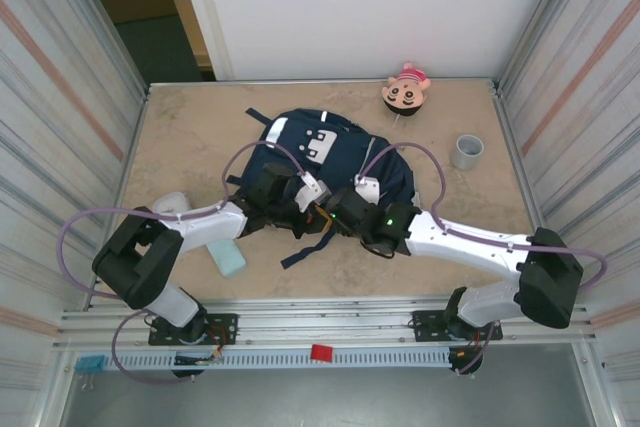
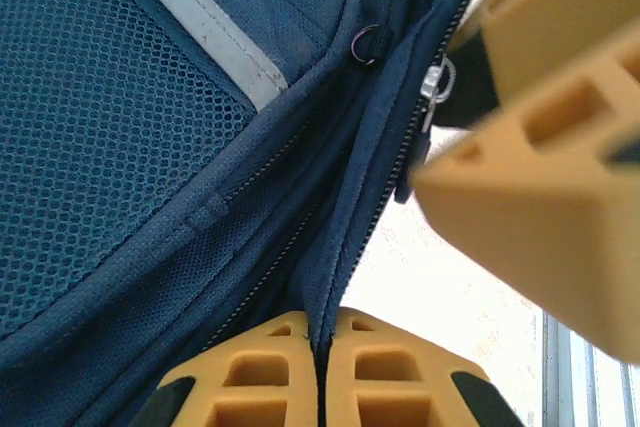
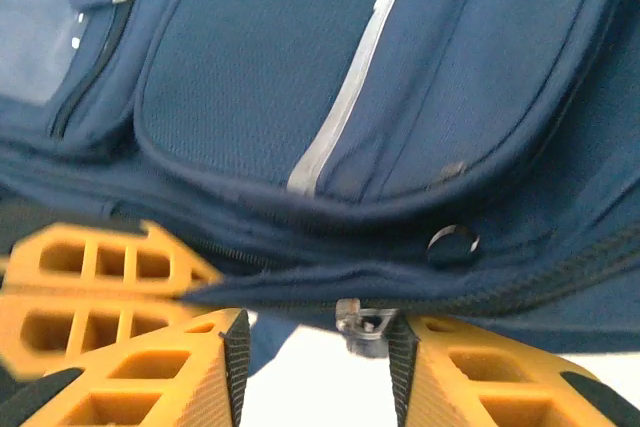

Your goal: Pack the student bag

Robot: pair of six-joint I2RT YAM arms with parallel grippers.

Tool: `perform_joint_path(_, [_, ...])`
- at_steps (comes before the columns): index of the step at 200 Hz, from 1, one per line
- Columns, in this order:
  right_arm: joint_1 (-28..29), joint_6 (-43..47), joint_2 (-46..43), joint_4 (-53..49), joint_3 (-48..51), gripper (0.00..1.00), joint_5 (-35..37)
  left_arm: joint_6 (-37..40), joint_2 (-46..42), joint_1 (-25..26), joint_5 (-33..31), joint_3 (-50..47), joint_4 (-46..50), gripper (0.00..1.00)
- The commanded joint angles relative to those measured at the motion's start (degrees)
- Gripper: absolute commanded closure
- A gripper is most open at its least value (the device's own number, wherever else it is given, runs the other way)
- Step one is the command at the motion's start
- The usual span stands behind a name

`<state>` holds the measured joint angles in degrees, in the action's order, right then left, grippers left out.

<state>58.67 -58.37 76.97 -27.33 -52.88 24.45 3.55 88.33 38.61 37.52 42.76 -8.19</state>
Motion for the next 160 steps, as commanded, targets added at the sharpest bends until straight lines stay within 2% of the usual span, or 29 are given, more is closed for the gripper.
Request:
perform_joint_path(1, [-2.77,-0.22,1.32,3.59,0.81,0.61,2.0,-1.33,-0.44,0.2,4.61,1.62,-1.42,1.0])
perform_joint_path(31, [-3.94,-0.68,2.45,-2.49,-0.51,0.68,3.89,-0.58,-0.78,0.16,3.76,1.97,-0.27,1.0])
perform_joint_path(63, [-4.05,-1.84,2.05,-8.62,-0.37,0.81,5.55,0.47,-1.18,0.15,2.85,2.62,1.47,1.0])
perform_joint_path(107, [-4.7,-1.31,0.89,-10.96,0.06,0.92,6.11,1.04,-1.53,0.19,2.24,2.68,2.29,1.0])
perform_joint_path(160, [-6.39,-1.01,2.2,-18.22,-2.2,0.92,7.84,2.51,-2.71,0.18,0.28,2.87,4.62,1.0])
